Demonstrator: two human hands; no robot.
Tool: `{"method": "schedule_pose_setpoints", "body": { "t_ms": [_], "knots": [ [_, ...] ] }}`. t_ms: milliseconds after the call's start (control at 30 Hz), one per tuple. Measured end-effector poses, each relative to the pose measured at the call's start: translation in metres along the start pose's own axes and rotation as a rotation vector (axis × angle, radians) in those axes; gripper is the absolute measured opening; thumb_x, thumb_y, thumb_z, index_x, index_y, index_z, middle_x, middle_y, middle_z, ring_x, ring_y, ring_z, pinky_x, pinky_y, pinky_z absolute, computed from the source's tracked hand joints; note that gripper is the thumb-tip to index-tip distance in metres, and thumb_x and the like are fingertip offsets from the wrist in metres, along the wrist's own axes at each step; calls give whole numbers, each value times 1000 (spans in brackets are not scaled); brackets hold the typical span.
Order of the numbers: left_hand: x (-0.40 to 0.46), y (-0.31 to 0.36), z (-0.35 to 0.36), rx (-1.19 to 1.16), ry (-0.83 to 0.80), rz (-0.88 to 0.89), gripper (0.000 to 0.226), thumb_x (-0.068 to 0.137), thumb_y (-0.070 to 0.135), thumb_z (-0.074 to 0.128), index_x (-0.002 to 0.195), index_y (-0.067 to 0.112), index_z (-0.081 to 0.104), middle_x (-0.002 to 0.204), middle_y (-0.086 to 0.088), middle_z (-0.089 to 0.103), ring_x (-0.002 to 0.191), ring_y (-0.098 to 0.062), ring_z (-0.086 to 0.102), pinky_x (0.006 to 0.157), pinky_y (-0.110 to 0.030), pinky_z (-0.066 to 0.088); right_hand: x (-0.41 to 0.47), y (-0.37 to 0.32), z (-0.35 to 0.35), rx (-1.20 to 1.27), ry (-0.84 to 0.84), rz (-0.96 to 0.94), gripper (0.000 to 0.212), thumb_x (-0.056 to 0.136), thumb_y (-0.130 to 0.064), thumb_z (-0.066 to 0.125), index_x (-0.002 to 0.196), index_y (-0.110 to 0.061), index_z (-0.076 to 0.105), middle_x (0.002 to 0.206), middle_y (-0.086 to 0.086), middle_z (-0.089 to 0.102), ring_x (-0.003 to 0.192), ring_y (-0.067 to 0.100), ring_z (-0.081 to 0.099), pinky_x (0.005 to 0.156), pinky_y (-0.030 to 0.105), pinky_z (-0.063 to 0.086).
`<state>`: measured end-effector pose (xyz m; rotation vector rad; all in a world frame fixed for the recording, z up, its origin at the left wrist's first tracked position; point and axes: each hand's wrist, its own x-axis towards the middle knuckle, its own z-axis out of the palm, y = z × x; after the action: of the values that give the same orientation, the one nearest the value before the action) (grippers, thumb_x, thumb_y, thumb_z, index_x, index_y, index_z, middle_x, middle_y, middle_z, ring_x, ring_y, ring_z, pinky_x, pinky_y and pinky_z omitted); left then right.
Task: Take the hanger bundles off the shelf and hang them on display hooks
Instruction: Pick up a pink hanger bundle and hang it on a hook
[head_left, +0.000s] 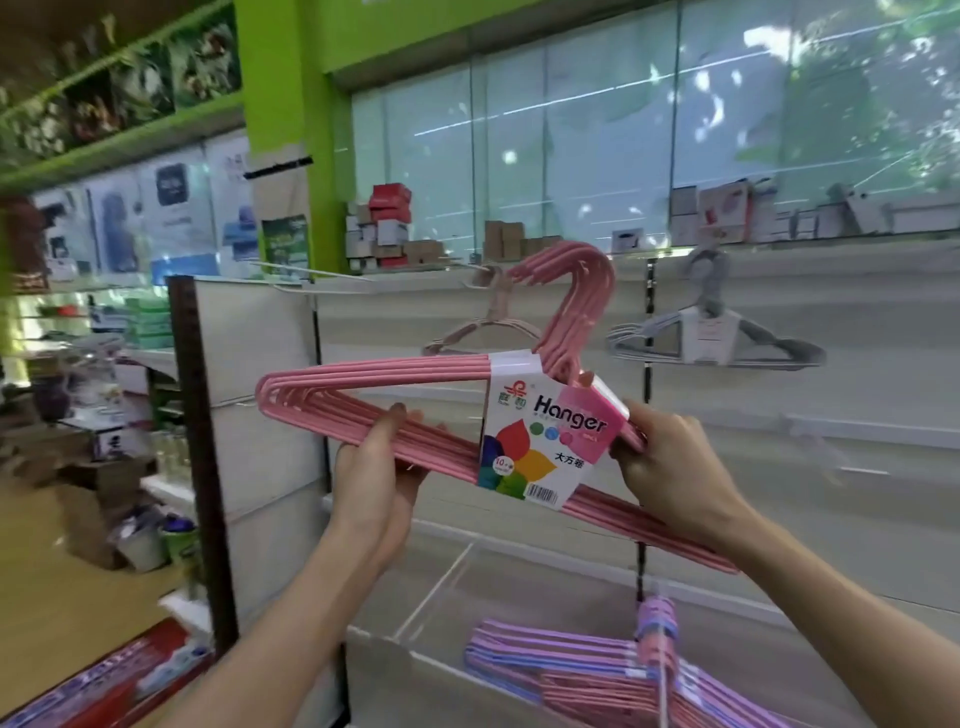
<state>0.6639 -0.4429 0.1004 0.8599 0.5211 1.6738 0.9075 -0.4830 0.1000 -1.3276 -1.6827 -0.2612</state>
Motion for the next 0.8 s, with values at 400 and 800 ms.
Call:
{"method": "schedule_pose_setpoints", "body": {
  "t_ms": [400, 800],
  "knots": [
    [92, 65, -103, -22, 55, 53, 17, 96, 6, 54, 80, 11, 59, 69, -8, 63, 79, -24, 65, 90, -45, 53, 79, -68, 126, 77, -92, -100, 25, 91, -1, 56, 77, -22, 53, 66, 5, 65, 61, 30, 57, 57, 39, 45],
    [232, 107, -167, -57, 70, 63, 8, 94, 6, 57, 100, 7, 52, 83, -13, 51, 85, -28, 56, 93, -54, 53, 192, -104, 229, 38, -88, -163, 22, 88, -2, 54, 69, -13, 52, 58, 5, 56, 63, 37, 51, 61, 43, 46]
  ]
}}
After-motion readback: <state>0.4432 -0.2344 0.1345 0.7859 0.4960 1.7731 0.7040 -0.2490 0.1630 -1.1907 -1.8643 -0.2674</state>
